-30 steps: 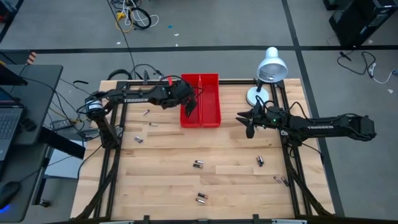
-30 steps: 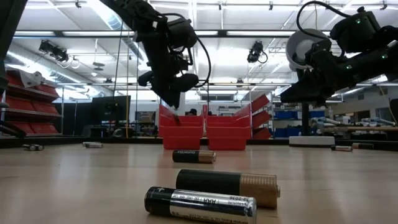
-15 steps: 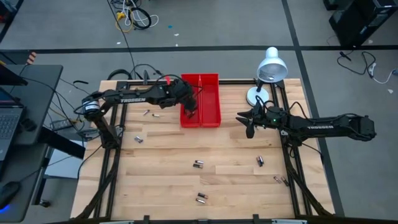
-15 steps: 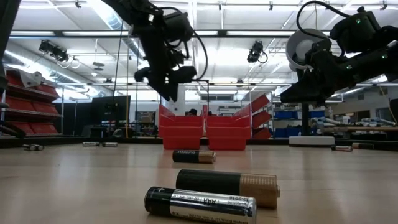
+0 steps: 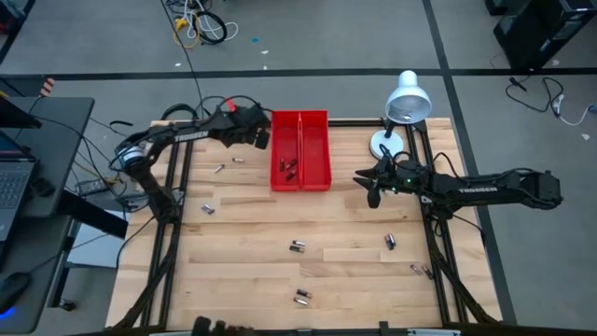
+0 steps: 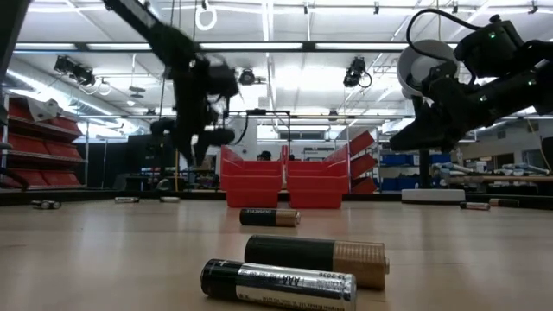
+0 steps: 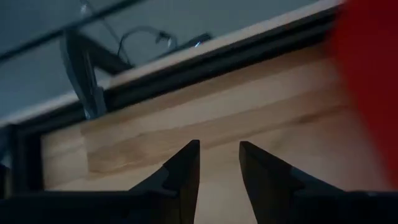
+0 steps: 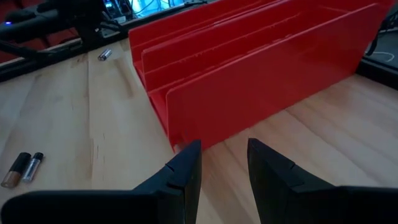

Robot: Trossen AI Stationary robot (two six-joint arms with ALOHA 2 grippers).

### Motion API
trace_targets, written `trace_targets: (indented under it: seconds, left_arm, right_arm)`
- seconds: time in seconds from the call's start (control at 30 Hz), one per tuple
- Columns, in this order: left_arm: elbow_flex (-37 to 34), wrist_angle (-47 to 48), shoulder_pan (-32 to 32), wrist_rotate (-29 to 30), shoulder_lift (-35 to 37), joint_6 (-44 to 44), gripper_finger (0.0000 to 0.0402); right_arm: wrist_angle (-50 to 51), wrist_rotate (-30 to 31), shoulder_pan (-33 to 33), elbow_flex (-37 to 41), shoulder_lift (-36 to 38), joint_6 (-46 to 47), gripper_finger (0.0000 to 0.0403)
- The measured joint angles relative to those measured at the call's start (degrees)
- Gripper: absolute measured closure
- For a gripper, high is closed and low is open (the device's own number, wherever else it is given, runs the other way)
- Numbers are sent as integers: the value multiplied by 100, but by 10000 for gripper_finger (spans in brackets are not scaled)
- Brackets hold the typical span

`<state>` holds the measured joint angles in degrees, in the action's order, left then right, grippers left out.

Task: Sort batteries
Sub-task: Put the silver battery into the right red bin

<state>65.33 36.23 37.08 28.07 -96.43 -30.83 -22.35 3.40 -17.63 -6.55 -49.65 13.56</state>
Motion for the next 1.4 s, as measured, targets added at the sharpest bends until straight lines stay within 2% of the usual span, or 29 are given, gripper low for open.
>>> trace_targets:
  seconds: [0.17, 0.37, 0.6, 0.87, 0.97, 1.13, 1.2, 1.4]
  left_arm:
    - [-384, -300, 595, -688, -461, -388, 275]
    - [-480, -555, 735, -864, -831, 37, 275]
    - [-450, -543, 636, -958, -930, 43, 275]
    - [-44, 294, 400, -1355, -926, 67, 275]
    - [250, 582, 308, -1294, -926, 684, 275]
    - [821, 1647, 136, -896, -926, 1568, 274]
    - [976, 2094, 94, -855, -919, 1355, 274]
    - [1015, 2654, -20, -454, -915, -817, 274]
  right_arm:
    - [-19, 0, 0, 2, -34, -7, 286]
    - [-153, 0, -1, 2, -34, -15, 286]
    - [-155, -2, 0, 2, -34, -17, 286]
    - [-120, -2, 0, 2, -34, -17, 286]
    - [-116, -4, -1, 2, -34, -17, 286]
    - [-115, -4, 0, 2, -34, -20, 286]
    - [-112, -4, 0, 2, -34, -20, 286]
    - [-58, -7, 0, 2, -34, -20, 286]
